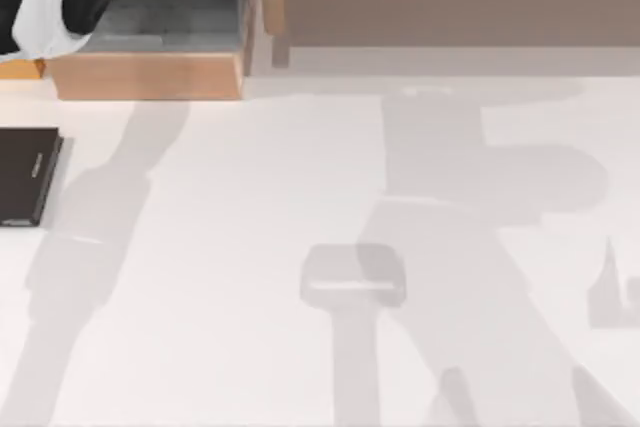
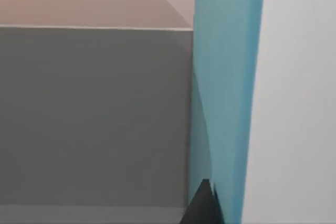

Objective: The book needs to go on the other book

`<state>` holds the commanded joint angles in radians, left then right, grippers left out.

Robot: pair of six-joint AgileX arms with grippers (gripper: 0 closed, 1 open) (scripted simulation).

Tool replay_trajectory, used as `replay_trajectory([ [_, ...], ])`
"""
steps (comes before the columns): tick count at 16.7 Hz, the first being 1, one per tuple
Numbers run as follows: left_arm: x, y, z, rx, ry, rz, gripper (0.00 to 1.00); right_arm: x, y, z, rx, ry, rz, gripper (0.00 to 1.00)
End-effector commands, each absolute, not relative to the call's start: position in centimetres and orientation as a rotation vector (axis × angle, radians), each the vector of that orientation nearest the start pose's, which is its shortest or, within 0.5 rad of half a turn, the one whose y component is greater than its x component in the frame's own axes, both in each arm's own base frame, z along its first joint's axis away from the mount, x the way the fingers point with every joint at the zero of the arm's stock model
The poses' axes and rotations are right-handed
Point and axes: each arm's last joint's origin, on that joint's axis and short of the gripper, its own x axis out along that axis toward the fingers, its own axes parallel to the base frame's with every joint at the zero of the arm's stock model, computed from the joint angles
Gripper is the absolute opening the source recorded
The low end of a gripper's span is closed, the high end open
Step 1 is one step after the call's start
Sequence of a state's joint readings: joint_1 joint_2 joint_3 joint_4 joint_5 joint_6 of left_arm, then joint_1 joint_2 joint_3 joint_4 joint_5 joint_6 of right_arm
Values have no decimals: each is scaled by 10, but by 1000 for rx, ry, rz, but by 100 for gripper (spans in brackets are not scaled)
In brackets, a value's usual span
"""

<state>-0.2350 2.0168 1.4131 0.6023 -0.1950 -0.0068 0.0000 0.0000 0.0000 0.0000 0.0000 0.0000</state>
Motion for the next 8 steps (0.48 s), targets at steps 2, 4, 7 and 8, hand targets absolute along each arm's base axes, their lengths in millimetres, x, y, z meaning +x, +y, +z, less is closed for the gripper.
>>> replay_trajectory([
  [2,463,-99,248,-21,5,-17,10,106,-1,160,0,0,0,100],
  [4,463,-99,248,-21,5,-17,0,106,-1,160,0,0,0,100],
  [7,463,-99,248,-21,5,-17,0,106,-1,160,0,0,0,100],
  [8,463,-99,248,-21,5,-17,0,106,-1,160,0,0,0,100],
])
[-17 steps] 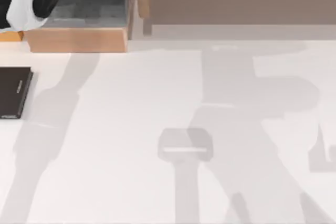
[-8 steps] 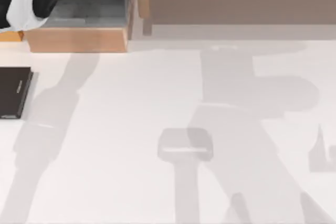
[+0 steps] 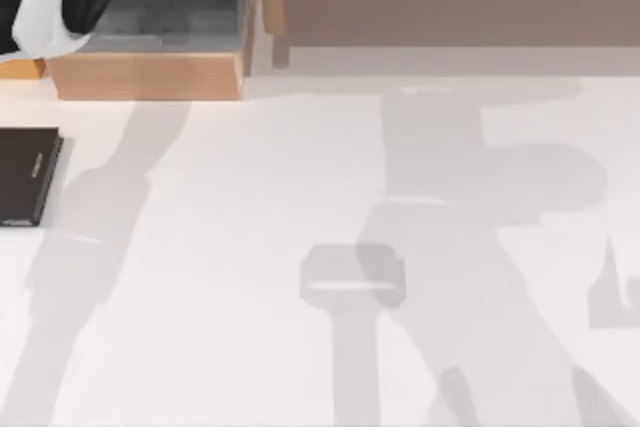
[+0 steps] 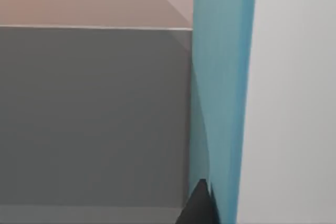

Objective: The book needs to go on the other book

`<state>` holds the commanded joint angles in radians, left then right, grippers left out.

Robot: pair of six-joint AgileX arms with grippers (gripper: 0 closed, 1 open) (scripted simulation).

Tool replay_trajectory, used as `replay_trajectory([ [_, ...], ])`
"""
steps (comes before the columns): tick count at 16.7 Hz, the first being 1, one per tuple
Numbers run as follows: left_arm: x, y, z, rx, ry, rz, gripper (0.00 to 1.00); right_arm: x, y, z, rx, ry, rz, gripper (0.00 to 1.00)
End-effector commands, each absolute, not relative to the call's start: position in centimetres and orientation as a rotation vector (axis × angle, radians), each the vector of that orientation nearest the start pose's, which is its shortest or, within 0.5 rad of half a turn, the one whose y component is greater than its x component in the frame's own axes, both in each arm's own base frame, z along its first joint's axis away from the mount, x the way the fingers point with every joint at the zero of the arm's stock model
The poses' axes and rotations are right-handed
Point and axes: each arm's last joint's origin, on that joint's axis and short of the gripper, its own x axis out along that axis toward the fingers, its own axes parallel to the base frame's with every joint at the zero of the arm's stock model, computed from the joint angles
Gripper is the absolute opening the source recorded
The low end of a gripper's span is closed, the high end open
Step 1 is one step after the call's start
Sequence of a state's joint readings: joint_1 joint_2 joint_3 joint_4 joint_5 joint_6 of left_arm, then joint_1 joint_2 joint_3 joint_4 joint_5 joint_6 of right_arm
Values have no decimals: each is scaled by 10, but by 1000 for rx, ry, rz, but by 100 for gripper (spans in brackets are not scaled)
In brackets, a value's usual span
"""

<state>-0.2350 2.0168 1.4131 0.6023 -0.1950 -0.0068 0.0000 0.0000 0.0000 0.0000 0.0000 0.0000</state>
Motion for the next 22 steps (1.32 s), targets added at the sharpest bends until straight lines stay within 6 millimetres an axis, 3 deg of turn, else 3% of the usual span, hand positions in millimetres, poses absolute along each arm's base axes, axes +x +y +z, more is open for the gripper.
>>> replay_trajectory([
  [15,451,-96,262,-11,-2,-32,0,106,-1,160,0,0,0,100],
  [18,440,-79,279,38,-35,-92,0,106,-1,160,0,0,0,100],
  [22,410,-36,323,169,-159,-199,0,106,-1,160,0,0,0,100],
])
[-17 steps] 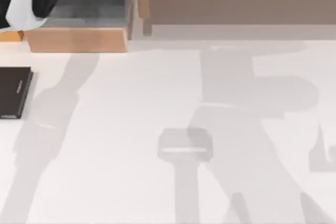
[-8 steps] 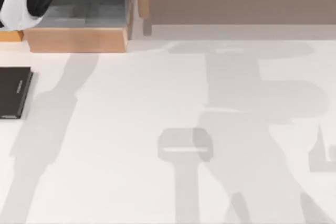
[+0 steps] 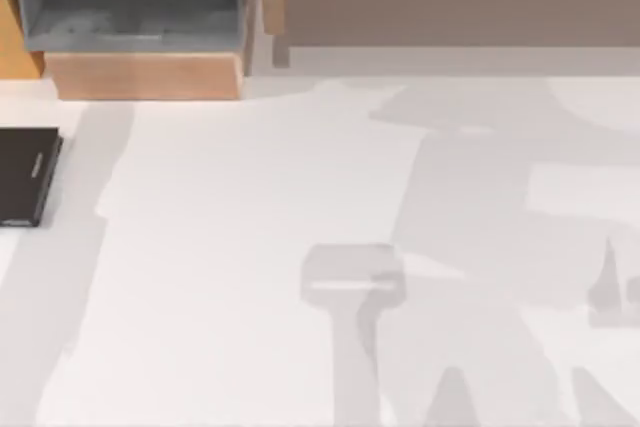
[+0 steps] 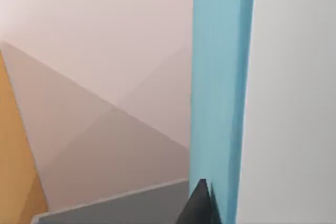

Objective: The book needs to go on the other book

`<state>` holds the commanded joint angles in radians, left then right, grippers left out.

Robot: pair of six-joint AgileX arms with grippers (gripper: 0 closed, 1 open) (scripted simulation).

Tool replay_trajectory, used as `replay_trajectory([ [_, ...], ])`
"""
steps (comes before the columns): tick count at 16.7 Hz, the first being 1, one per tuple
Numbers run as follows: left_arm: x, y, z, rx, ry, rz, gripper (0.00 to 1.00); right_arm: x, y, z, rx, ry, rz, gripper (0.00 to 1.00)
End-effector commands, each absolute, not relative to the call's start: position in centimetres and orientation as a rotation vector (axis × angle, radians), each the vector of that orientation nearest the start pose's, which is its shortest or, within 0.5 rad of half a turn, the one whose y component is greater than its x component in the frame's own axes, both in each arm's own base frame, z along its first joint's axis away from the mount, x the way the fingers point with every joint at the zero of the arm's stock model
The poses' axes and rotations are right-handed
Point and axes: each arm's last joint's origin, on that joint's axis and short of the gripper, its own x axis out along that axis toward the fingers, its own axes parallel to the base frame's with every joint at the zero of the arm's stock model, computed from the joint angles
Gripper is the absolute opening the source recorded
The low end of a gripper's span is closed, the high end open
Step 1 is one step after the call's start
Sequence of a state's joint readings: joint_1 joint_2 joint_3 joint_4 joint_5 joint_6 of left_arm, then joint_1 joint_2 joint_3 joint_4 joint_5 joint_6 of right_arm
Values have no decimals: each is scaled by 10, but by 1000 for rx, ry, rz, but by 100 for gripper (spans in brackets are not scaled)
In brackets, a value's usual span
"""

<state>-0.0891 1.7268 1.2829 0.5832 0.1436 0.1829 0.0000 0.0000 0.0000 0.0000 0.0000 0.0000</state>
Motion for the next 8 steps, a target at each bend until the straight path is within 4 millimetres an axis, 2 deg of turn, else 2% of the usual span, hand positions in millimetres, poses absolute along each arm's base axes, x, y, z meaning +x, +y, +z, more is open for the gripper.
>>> replay_trajectory([
  [2,385,-14,346,298,-243,-249,0,106,-1,160,0,0,0,100],
  [4,357,6,359,469,-310,-275,0,106,-1,160,0,0,0,100],
  [6,333,25,357,667,-340,-270,0,106,-1,160,0,0,0,100],
  [8,317,42,341,883,-328,-243,0,106,-1,160,0,0,0,100],
])
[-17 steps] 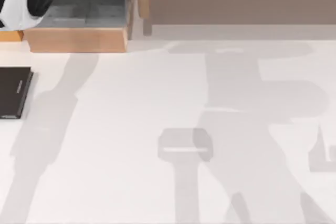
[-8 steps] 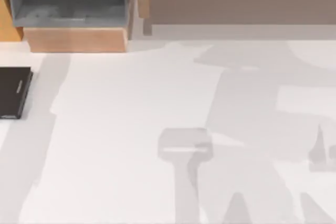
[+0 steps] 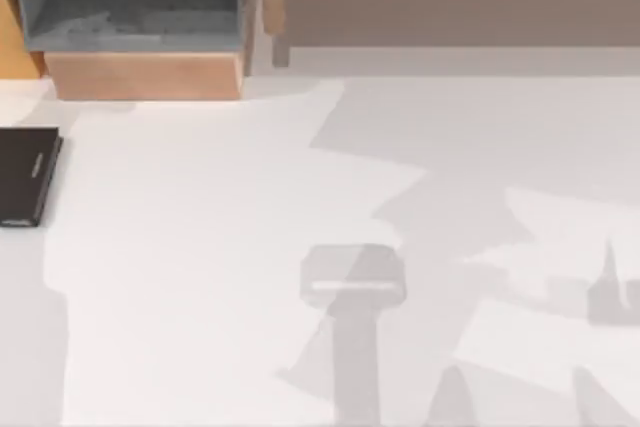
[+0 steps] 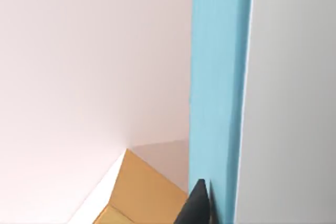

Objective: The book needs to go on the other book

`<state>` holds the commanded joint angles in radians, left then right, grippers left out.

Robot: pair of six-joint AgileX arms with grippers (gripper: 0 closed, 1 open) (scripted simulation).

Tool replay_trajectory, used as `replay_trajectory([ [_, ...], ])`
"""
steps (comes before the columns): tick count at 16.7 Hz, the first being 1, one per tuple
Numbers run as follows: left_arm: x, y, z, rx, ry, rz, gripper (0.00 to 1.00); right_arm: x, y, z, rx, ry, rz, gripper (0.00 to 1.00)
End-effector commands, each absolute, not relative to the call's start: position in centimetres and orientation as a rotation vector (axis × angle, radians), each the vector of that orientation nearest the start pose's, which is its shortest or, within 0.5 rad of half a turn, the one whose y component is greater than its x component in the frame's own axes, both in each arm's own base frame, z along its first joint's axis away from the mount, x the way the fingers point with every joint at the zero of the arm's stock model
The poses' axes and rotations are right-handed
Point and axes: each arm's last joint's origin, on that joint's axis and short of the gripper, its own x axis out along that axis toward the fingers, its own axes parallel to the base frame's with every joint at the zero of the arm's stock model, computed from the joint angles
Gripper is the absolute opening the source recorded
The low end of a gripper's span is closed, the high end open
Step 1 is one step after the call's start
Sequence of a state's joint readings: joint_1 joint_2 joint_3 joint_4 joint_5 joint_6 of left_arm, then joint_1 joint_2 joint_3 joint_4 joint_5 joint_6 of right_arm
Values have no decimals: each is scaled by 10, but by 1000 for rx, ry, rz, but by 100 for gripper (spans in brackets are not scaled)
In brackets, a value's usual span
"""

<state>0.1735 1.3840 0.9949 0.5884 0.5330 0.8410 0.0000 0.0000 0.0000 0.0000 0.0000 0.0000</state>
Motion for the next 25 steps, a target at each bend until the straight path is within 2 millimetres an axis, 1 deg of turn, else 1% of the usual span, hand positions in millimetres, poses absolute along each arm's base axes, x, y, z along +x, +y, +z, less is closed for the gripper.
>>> replay_trajectory([
  [2,306,61,313,1098,-267,-209,0,106,-1,160,0,0,0,100],
  [3,302,70,295,1192,-216,-201,0,106,-1,160,0,0,0,100],
  [5,296,86,252,1338,-87,-214,0,106,-1,160,0,0,0,100],
  [7,288,98,207,1432,65,-260,0,106,-1,160,0,0,0,100],
  [9,281,104,165,1486,211,-327,0,106,-1,160,0,0,0,100],
  [10,277,106,147,1502,273,-363,0,106,-1,160,0,0,0,100],
  [11,274,106,134,1515,321,-393,0,106,-1,160,0,0,0,100],
  [12,272,107,124,1526,355,-416,0,106,-1,160,0,0,0,100],
  [14,270,107,117,1536,383,-435,0,106,-1,160,0,0,0,100],
  [25,274,107,115,1536,383,-435,0,106,-1,160,0,0,0,100],
])
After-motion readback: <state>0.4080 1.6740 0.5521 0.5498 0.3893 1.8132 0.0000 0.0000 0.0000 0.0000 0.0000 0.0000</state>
